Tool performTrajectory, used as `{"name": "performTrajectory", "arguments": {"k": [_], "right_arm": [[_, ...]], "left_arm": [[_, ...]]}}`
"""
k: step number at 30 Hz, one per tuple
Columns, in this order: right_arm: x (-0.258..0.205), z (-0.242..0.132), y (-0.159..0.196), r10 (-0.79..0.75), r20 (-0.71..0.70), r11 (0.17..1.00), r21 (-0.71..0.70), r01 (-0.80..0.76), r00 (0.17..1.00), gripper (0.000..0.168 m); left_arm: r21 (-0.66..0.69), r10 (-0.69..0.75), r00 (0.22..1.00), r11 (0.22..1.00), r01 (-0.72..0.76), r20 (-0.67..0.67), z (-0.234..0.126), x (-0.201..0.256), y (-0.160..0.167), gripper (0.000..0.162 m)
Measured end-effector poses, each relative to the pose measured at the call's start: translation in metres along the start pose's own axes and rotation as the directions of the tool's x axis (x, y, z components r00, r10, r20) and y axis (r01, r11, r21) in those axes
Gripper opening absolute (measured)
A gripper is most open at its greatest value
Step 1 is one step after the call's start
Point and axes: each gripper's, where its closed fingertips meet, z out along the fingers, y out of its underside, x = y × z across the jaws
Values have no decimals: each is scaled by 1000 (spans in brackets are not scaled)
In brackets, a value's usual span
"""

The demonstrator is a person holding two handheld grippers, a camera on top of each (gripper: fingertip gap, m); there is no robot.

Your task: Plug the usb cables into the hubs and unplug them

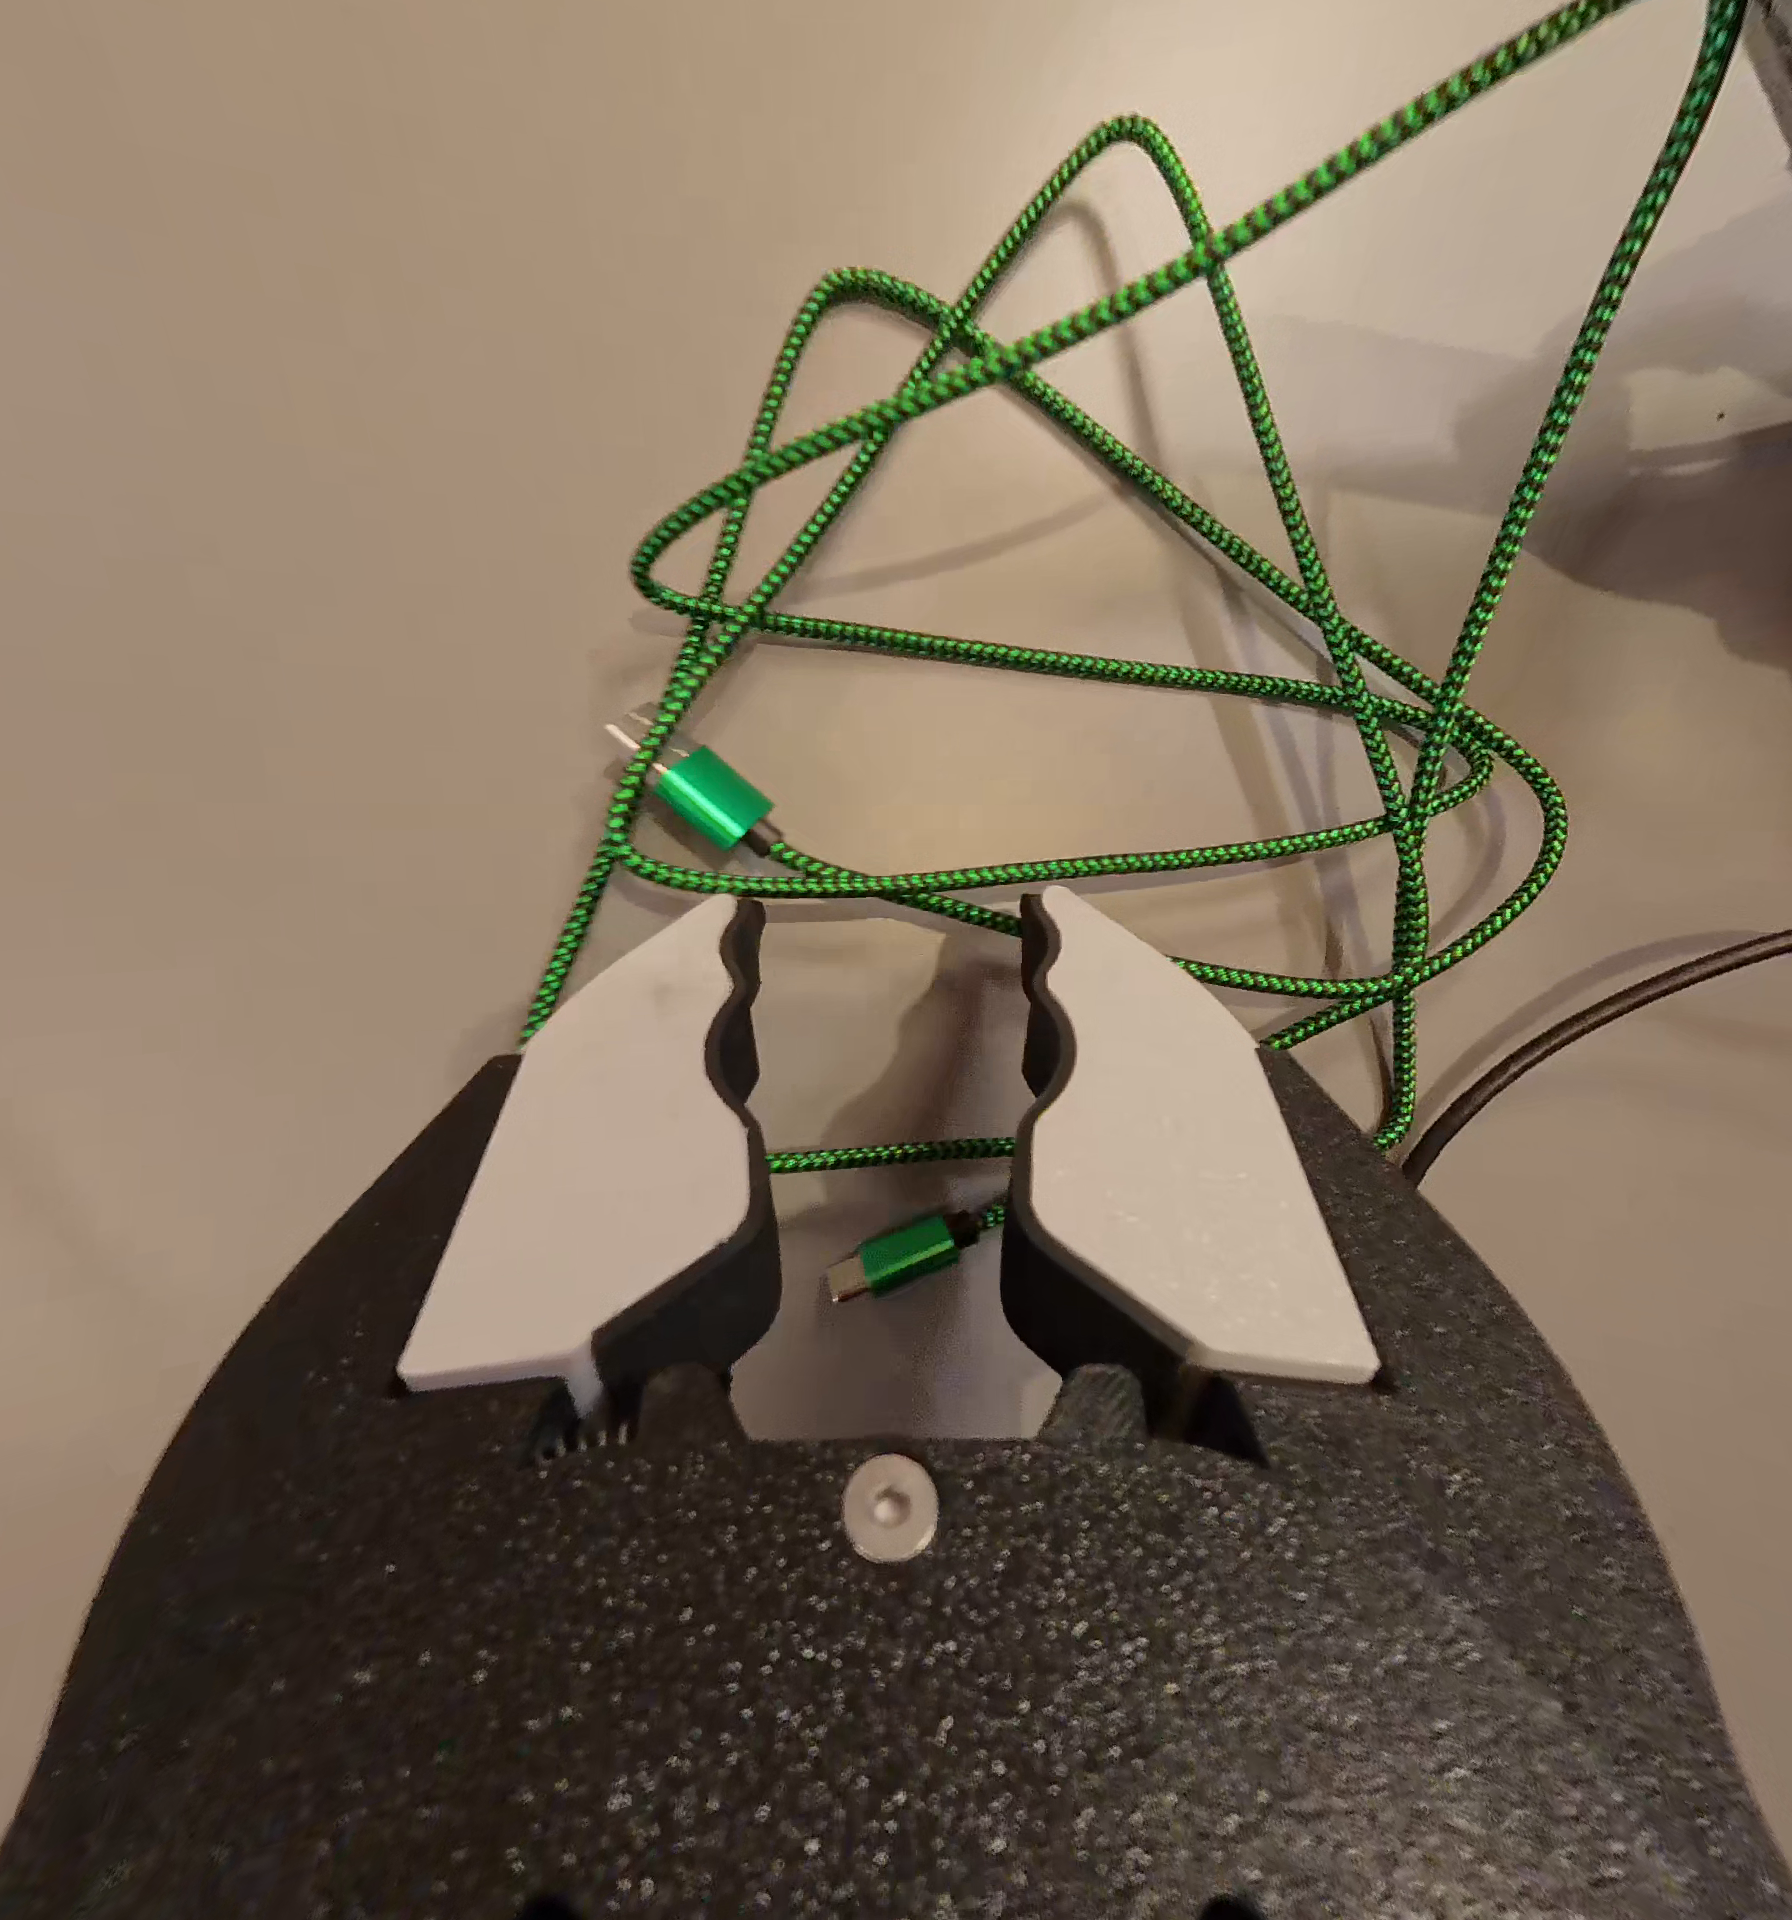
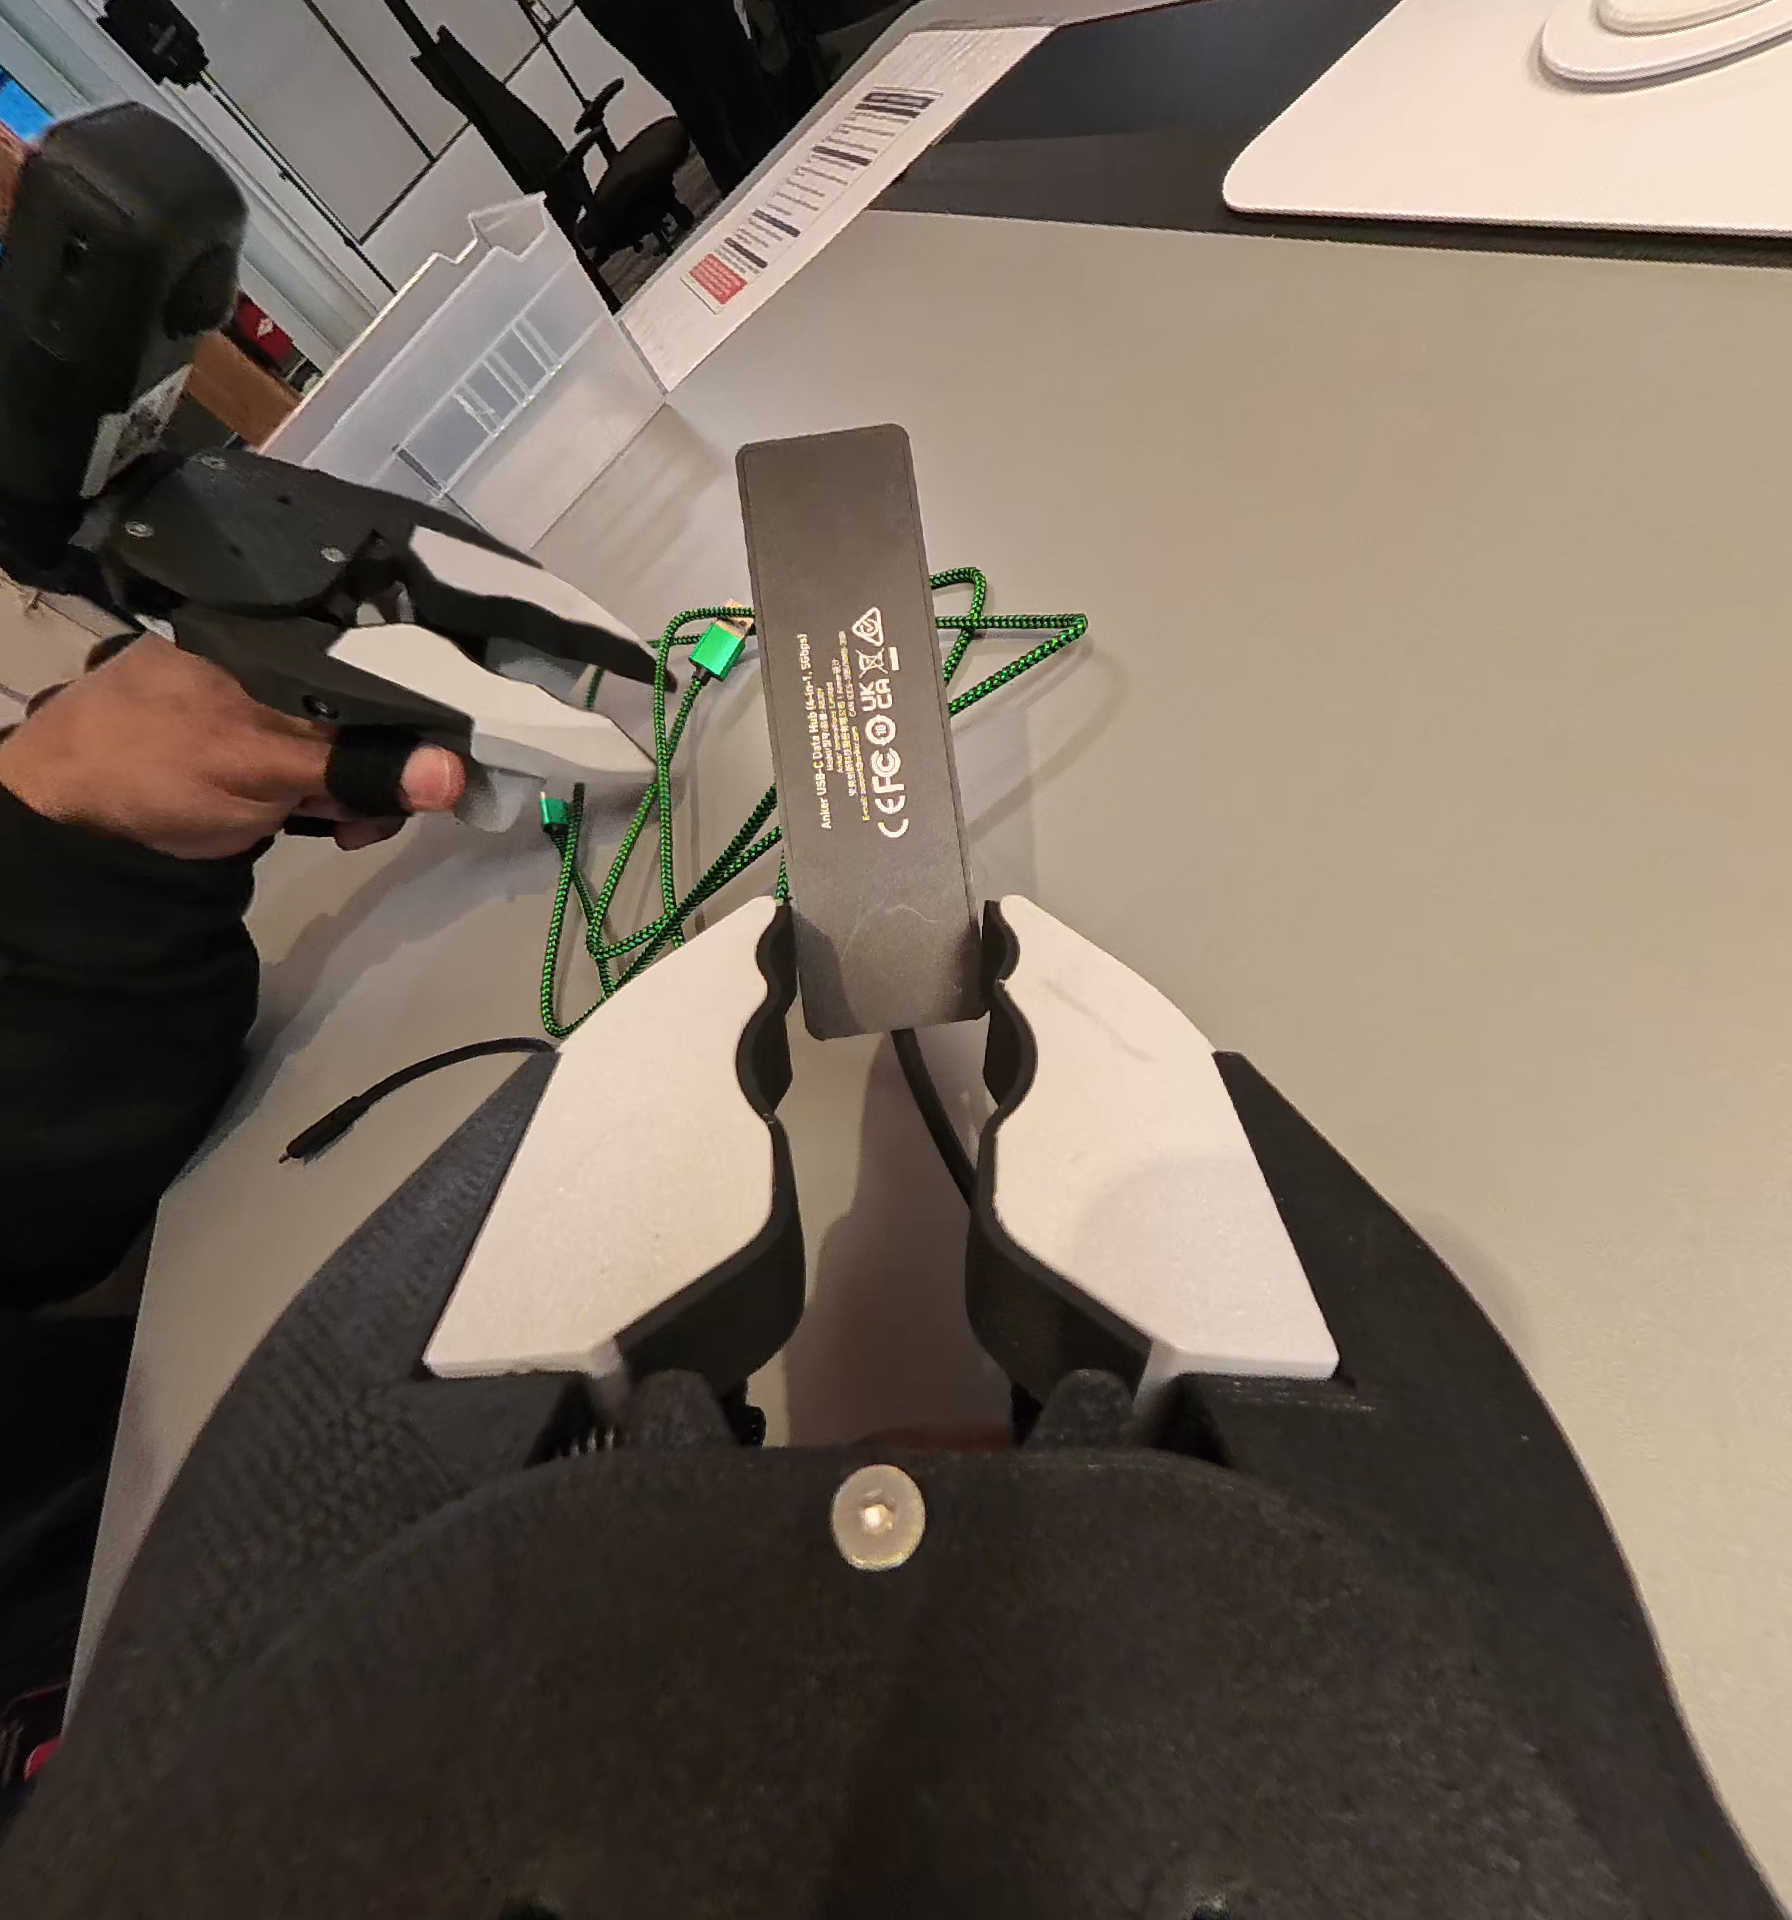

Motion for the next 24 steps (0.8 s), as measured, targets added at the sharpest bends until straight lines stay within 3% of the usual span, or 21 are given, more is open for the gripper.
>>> {"name": "performTrajectory", "arguments": {"k": [3,8,11,17,24], "right_arm": [[0,0,0,1,2,1000,1,-1,1000,33],[0,0,0,1,4,1000,1,-1,1000,33],[0,0,0,1,5,1000,-1,-1,1000,33],[0,0,1,-2,4,1000,-4,2,1000,33],[0,0,0,-3,1,1000,-1,3,1000,33]], "left_arm": [[-47,21,999,999,-20,24,8,3,5,53],[-85,97,992,992,-90,79,5,-5,11,42],[-104,152,984,984,-141,98,2,-12,14,18],[-141,210,963,972,-188,167,-5,-33,20,5],[-96,326,864,945,-314,382,-45,-69,2,2]]}}
